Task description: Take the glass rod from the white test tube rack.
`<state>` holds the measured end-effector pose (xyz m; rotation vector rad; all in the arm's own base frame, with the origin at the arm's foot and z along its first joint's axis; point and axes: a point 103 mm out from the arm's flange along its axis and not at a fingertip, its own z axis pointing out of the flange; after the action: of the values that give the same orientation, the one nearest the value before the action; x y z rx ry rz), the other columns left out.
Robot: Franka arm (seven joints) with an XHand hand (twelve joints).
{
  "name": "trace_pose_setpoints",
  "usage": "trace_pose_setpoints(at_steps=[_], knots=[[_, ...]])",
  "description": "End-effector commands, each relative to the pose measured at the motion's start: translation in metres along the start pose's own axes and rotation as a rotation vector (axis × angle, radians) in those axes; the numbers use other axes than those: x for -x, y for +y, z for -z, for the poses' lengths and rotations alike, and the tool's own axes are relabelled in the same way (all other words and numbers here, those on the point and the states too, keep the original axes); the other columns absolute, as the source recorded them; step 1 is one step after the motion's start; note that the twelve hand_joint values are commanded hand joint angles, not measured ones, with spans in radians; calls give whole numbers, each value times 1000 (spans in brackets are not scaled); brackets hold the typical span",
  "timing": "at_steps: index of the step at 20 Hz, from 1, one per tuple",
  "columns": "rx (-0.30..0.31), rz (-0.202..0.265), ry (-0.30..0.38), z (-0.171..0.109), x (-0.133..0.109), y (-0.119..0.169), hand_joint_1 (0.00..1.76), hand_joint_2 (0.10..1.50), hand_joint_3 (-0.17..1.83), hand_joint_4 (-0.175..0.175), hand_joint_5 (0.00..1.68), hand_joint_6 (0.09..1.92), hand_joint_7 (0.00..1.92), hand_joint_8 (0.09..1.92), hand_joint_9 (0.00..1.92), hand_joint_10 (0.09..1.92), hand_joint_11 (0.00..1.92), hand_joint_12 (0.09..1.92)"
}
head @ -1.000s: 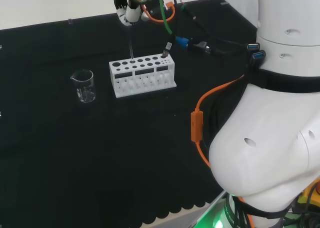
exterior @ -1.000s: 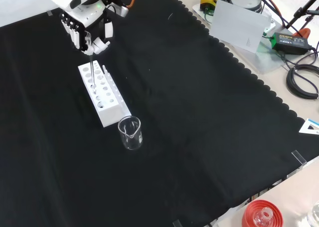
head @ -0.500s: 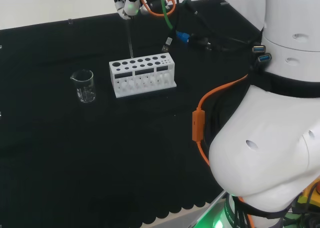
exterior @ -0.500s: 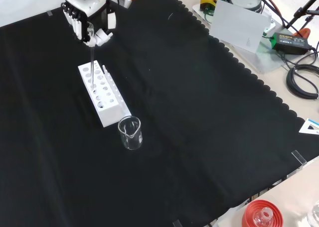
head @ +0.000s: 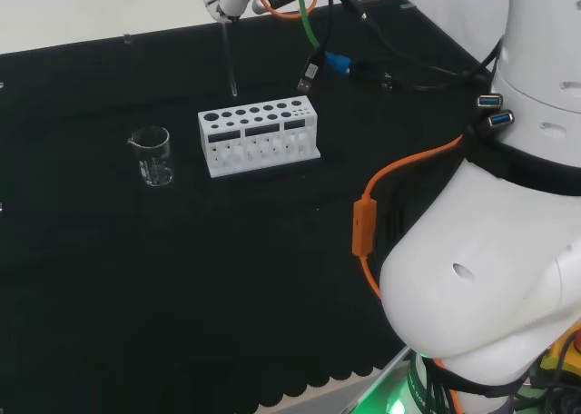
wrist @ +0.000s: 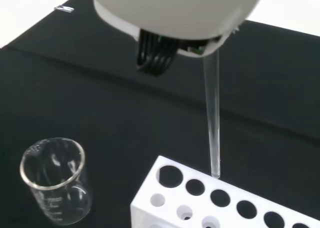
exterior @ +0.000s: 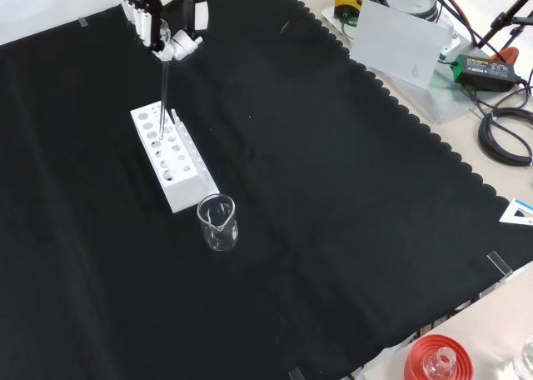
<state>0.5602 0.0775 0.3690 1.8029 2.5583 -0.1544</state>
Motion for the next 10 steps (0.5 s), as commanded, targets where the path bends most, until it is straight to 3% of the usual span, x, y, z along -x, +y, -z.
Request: trace_pose_setpoints(at_steps=[1,10], knots=[[11,15,3,4,-11,-5,1340,473,968,-175,1214,763,1449,690,1710,520,1602,680],[8,9,-10,7,-13,-7,1340,471,969,-175,1216,759,1452,683,1715,513,1606,678]])
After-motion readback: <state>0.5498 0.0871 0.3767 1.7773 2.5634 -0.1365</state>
